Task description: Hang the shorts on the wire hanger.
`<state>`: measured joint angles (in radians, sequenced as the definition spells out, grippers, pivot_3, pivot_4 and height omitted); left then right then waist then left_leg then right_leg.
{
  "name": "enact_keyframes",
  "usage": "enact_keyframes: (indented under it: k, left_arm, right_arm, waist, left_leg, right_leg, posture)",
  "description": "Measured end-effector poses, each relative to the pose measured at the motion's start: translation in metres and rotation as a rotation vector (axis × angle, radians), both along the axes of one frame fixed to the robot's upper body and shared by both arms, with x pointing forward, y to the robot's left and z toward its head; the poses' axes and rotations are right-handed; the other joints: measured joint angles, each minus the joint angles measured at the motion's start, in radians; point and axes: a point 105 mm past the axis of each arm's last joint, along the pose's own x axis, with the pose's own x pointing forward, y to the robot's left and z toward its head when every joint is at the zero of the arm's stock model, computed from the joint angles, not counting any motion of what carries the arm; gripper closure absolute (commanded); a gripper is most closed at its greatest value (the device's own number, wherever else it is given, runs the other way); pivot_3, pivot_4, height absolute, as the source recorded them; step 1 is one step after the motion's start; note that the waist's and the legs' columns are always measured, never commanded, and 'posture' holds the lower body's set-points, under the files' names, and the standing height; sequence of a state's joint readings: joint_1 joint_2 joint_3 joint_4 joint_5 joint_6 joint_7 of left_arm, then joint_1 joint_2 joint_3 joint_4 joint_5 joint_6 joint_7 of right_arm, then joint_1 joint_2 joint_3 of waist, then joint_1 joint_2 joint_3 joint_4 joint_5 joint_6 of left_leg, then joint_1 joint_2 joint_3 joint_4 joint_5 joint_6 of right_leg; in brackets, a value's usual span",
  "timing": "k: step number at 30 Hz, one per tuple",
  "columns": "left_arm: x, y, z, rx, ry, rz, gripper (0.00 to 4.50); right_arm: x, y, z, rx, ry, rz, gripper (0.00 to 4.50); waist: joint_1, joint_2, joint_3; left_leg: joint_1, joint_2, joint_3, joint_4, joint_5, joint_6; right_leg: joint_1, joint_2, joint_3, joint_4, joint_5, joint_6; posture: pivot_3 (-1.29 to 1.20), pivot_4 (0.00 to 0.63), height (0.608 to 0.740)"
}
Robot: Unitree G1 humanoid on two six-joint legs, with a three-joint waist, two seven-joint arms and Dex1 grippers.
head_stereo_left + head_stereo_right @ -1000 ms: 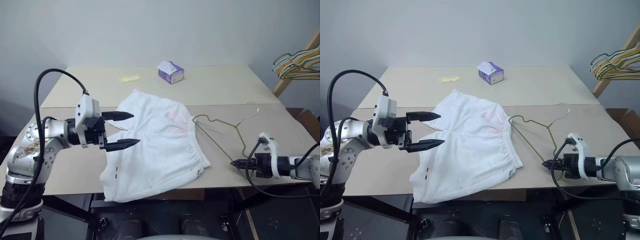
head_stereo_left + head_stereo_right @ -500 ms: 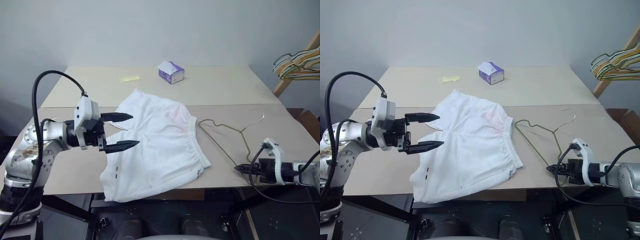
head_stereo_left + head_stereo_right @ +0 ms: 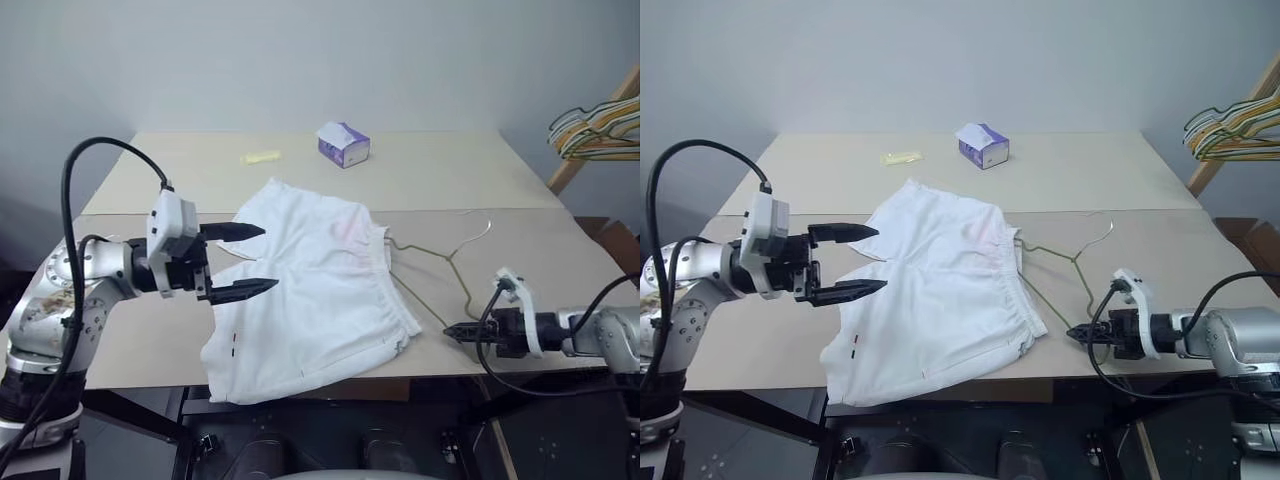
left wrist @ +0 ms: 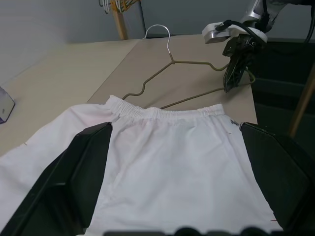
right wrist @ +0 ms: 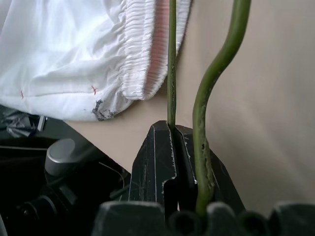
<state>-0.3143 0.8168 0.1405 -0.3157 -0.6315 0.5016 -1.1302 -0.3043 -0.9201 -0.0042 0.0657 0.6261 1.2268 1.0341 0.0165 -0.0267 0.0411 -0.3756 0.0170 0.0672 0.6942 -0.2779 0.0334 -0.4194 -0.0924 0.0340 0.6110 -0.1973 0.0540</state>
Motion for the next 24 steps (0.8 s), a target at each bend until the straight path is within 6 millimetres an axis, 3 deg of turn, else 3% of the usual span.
enact_keyframes:
  k: [7, 17, 21, 24]
  left_arm:
    - [-0.001, 0.001, 0.002, 0.005, -0.01, 0.003, 0.01]
    - [-0.001, 0.003, 0.005, 0.005, -0.027, 0.017, 0.01]
    - [0.0, 0.003, 0.006, 0.004, -0.034, 0.025, 0.01]
    - [0.0, 0.004, 0.007, 0.004, -0.039, 0.029, 0.01]
  right_arm:
    - [0.044, 0.011, -0.002, -0.014, -0.051, -0.005, 4.5]
    - [0.071, 0.021, -0.013, -0.037, -0.039, 0.015, 4.5]
    - [0.078, 0.015, -0.001, -0.038, -0.084, -0.014, 4.5]
    - [0.084, 0.007, 0.022, -0.093, -0.196, -0.023, 4.5]
  waist:
    - [0.002, 0.0, 0.0]
    - [0.026, 0.0, 0.0]
    - [0.032, 0.0, 0.0]
    - [0.034, 0.0, 0.0]
  left_leg:
    - [-0.001, 0.0, 0.001, -0.001, 0.0, 0.0]
    - [-0.003, 0.0, 0.001, 0.0, 0.0, 0.0]
    - [-0.004, 0.0, 0.001, 0.0, 0.0, 0.0]
    - [-0.005, 0.0, 0.001, 0.0, 0.0, 0.0]
  right_leg:
    - [-0.001, 0.0, 0.0, 0.0, 0.0, 0.0]
    - [-0.002, 0.0, -0.001, 0.0, 0.0, -0.001]
    - [-0.002, 0.0, -0.002, 0.0, 0.0, -0.001]
    - [-0.004, 0.0, -0.002, 0.0, 0.0, -0.001]
  posture:
    - [0.16, 0.0, 0.74]
    - [0.17, 0.0, 0.74]
    - [0.15, 0.0, 0.74]
    - [0.12, 0.0, 0.74]
